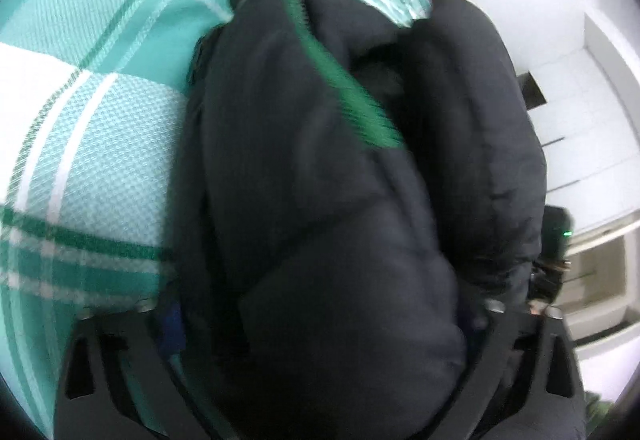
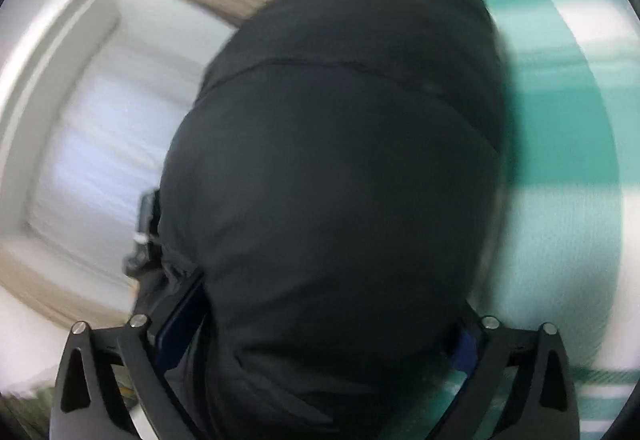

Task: Fold large clothes

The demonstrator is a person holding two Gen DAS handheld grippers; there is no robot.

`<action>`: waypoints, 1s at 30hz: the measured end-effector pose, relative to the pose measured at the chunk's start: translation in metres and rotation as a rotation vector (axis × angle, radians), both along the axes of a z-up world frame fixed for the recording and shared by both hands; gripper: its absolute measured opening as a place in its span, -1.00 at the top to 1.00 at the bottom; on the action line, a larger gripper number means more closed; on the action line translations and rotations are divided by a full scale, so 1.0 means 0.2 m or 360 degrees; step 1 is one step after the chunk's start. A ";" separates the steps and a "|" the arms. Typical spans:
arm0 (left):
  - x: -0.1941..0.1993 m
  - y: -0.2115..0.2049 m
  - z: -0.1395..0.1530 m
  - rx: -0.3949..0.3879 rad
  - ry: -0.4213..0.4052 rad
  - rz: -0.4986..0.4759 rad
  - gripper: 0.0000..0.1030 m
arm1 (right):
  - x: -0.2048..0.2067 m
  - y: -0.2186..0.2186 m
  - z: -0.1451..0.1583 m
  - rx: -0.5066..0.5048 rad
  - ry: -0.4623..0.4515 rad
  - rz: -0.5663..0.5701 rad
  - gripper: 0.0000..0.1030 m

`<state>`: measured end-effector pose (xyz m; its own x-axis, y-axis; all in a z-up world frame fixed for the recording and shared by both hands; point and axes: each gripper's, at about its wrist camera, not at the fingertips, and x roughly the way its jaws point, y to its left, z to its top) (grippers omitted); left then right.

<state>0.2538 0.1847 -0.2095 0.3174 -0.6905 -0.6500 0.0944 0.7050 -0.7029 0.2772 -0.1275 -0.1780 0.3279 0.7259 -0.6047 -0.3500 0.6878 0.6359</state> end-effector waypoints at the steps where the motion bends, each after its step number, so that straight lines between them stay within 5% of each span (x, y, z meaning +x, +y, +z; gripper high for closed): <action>1: -0.04 0.00 0.03 -0.0017 -0.0033 0.0014 -0.40 | -0.03 0.02 0.04 -0.0037 -0.0055 0.0024 -0.78; 3: -0.12 -0.01 0.11 0.0009 -0.0111 0.0035 -0.16 | -0.09 0.05 0.13 -0.0052 -0.0169 0.0065 -0.71; 10: -0.23 -0.08 0.46 -0.0002 -0.0342 0.0049 -0.07 | -0.20 0.05 0.48 0.0103 -0.0433 0.0137 -0.63; 15: -0.07 -0.12 0.66 -0.0014 -0.0454 0.0074 -0.07 | -0.03 -0.03 0.68 0.0119 -0.0553 0.0135 -0.63; 20: 0.20 -0.20 0.74 0.0007 -0.0497 0.0074 -0.07 | 0.23 -0.18 0.72 0.0126 -0.0552 0.0083 -0.63; 25: 0.39 -0.25 0.53 0.0040 -0.0378 0.0075 -0.29 | 0.47 -0.30 0.56 0.0094 -0.0361 0.0034 -0.74; 28: 0.53 -0.23 0.21 0.0035 -0.0082 0.0120 -0.37 | 0.60 -0.40 0.27 0.0005 -0.0012 -0.0086 -0.87; 30: 0.49 -0.18 0.10 -0.0027 -0.0014 0.0158 -0.42 | 0.62 -0.55 0.06 0.0082 0.0248 -0.0244 -0.95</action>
